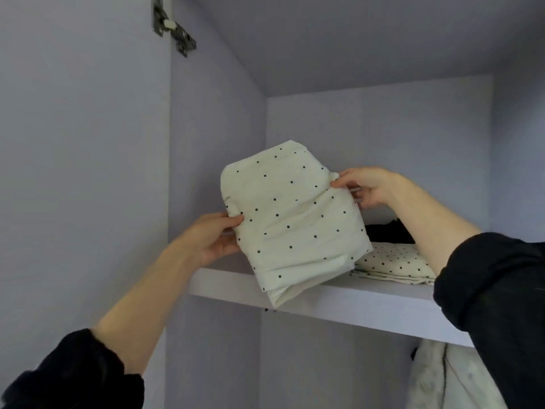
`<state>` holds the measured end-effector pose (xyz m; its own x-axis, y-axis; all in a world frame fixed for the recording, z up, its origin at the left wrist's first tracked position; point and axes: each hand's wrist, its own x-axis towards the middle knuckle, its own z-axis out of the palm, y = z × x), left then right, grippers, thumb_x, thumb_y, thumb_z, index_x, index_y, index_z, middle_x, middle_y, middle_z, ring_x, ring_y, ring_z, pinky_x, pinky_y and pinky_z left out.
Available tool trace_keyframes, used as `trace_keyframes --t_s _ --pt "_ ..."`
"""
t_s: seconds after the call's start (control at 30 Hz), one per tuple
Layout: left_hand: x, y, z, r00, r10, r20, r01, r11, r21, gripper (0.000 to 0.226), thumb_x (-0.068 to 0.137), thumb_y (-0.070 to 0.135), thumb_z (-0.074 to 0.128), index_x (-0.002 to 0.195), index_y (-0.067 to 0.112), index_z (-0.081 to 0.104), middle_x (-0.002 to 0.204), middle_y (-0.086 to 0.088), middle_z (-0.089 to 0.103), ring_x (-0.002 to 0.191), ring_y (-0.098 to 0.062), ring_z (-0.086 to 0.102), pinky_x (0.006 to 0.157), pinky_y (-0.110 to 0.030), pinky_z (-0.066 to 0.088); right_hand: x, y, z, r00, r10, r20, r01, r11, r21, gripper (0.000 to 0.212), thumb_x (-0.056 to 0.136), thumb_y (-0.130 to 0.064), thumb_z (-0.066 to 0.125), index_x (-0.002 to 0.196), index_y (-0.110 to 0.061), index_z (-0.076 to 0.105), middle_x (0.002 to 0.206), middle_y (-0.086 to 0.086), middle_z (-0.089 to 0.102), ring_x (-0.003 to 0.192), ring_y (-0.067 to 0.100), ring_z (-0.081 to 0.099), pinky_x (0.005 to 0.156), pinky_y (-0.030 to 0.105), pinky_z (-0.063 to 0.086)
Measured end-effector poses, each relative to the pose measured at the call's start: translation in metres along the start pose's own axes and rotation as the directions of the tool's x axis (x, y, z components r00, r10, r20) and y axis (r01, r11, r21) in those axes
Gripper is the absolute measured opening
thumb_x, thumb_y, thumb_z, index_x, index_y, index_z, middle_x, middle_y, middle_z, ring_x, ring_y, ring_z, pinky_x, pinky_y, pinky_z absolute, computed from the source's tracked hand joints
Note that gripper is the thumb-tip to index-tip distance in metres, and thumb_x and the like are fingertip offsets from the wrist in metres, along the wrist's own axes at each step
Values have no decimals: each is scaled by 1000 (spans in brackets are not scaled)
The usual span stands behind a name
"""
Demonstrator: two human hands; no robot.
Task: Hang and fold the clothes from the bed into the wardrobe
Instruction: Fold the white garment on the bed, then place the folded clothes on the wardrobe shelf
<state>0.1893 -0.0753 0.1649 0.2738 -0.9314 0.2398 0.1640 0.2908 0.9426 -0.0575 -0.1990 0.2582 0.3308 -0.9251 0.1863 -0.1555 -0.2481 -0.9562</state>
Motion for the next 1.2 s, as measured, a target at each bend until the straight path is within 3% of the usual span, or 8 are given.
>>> trace_keyframes --t_s 0.23,0.37,0.47,0.57,0.67,0.77,0.97,1.2 --pt "60 -13 -13 980 -107 -170 79 984 -162 11 91 -3 52 98 1 59 66 -7 70 53 -15 68 44 -28 54 125 -9 37 990 56 129 -27 976 -217 17 81 -3 67 92 -14 59 102 5 56 86 22 55 73 34 47" --pt "73 -27 -24 949 -267 -168 297 937 184 20 90 7 59 108 -4 59 86 -16 69 66 -24 69 51 -30 57 165 9 64 978 17 209 55 941 -335 27 83 -2 63 107 -15 62 104 8 57 76 19 54 64 28 46" --pt "72 -22 -23 927 -283 -248 364 510 780 35 91 36 59 84 3 65 69 -7 69 54 -16 65 50 -20 53 174 21 75 963 14 271 136 839 -527 30 89 -14 60 118 -21 58 114 3 59 96 19 56 83 35 47" --pt "81 -11 -19 974 82 -212 199 142 970 41 91 45 53 68 12 62 57 3 64 54 -14 62 61 -23 52 176 30 76 957 -47 285 199 823 -533 31 92 -23 57 124 -20 58 122 0 58 108 18 53 91 38 43" --pt "95 -15 -12 908 418 28 -32 3 999 26 94 42 49 101 21 63 106 -2 61 105 -21 55 93 -35 44 162 36 82 935 -224 276 341 781 -523 25 93 -24 53 113 -12 64 107 9 60 97 16 52 81 30 41" --pt "118 -38 -11 951 261 163 -146 -86 986 44 99 37 38 142 30 36 153 0 26 142 -21 18 115 -38 18 130 42 98 867 -329 374 497 514 -699 28 99 -24 37 99 -8 61 105 12 57 98 20 50 80 28 38" --pt "144 -80 -17 999 38 3 -2 -17 1000 44 102 38 22 146 40 23 158 10 10 146 -17 6 118 -37 6 126 118 117 892 72 446 416 252 -874 57 98 -55 10 151 -34 4 159 -6 -8 146 26 3 115 57 3" --pt "116 -60 -7 962 250 107 -126 61 990 43 101 34 32 143 24 38 152 -1 32 141 -17 25 114 -31 19 108 95 114 910 -77 407 410 301 -861 54 99 -50 18 150 -31 16 159 -5 2 146 22 6 116 55 5"
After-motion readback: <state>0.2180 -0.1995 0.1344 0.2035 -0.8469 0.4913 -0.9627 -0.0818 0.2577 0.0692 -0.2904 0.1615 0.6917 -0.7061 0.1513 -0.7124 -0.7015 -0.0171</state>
